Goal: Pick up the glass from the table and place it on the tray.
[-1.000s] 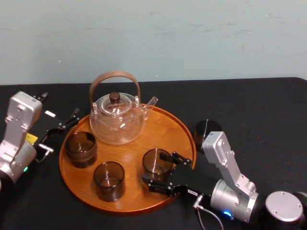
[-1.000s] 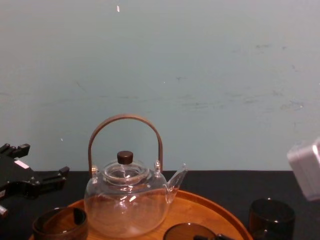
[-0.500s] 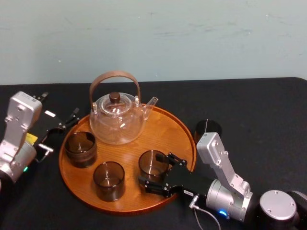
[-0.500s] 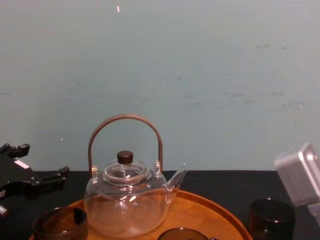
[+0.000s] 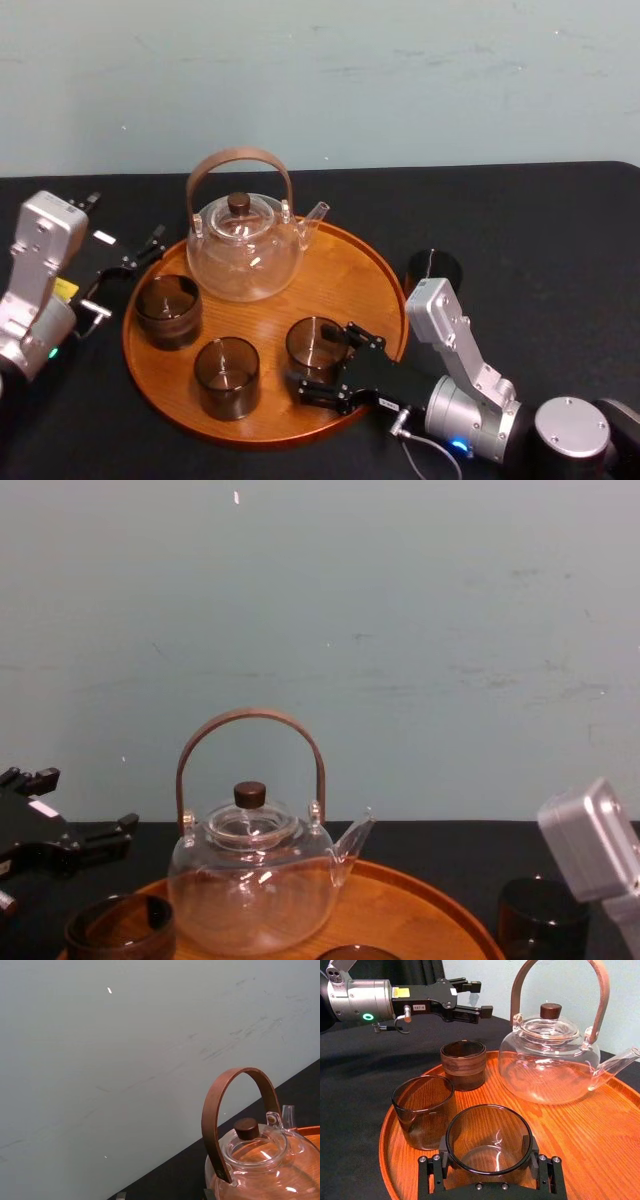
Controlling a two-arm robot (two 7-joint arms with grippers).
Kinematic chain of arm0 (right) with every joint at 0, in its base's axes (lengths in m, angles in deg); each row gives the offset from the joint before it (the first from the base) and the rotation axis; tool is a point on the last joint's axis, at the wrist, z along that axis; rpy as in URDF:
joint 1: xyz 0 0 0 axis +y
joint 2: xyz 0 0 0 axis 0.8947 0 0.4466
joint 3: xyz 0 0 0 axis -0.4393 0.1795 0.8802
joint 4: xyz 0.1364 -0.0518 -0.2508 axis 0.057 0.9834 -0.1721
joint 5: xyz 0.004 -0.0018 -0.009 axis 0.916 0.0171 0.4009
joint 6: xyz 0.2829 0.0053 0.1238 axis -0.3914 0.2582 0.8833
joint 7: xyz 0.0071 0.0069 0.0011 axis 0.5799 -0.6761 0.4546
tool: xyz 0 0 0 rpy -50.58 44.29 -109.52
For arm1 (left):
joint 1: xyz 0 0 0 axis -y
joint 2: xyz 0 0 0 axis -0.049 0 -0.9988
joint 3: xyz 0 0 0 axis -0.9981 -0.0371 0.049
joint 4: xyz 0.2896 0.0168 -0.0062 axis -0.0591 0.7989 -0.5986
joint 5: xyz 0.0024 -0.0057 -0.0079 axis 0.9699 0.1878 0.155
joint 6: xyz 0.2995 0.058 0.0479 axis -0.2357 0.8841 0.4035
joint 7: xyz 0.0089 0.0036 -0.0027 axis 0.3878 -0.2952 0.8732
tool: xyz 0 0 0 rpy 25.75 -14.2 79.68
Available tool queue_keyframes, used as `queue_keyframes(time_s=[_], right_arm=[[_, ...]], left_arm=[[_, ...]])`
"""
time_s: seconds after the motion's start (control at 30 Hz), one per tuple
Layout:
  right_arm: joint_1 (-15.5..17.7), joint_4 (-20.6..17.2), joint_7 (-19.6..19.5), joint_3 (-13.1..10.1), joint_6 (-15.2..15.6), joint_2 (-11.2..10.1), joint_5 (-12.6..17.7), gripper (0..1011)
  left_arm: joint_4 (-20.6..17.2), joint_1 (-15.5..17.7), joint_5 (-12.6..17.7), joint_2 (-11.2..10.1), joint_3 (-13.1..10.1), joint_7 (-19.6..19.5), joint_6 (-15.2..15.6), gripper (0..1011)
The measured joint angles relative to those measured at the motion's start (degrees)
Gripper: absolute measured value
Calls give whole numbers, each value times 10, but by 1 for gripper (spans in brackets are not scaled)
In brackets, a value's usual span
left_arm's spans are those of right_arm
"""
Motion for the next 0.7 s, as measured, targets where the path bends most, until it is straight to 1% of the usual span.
queue_keyframes(time_s=[0.57, 0.63, 0.67, 0.7], right_arm=[[0, -1, 0, 0, 0, -1, 0, 905], [0, -1, 0, 0, 0, -1, 0, 918], [0, -1, 0, 0, 0, -1, 0, 959], [0, -1, 0, 0, 0, -1, 0, 972]], left_arm=[[0, 0, 0, 0, 0, 0, 0, 1001], [0, 0, 0, 0, 0, 0, 0, 1001], [0, 0, 0, 0, 0, 0, 0, 1001], [0, 0, 0, 0, 0, 0, 0, 1001]])
